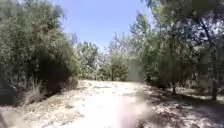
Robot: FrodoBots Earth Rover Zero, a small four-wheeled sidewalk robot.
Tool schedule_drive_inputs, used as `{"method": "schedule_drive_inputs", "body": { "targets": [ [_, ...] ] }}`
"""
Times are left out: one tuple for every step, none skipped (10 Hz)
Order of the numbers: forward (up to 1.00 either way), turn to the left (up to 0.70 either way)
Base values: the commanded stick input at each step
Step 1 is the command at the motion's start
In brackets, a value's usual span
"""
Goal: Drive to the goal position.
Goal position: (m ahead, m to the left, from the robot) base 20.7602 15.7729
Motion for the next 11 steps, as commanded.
{"method": "schedule_drive_inputs", "body": {
  "targets": [
    [0.45, 0.02],
    [0.45, 0.02],
    [0.45, 0.02],
    [0.45, 0.02],
    [0.45, 0.02],
    [0.45, 0.02],
    [0.45, 0.02],
    [0.45, 0.02],
    [0.45, 0.02],
    [0.45, 0.02],
    [0.45, 0.02]
  ]
}}
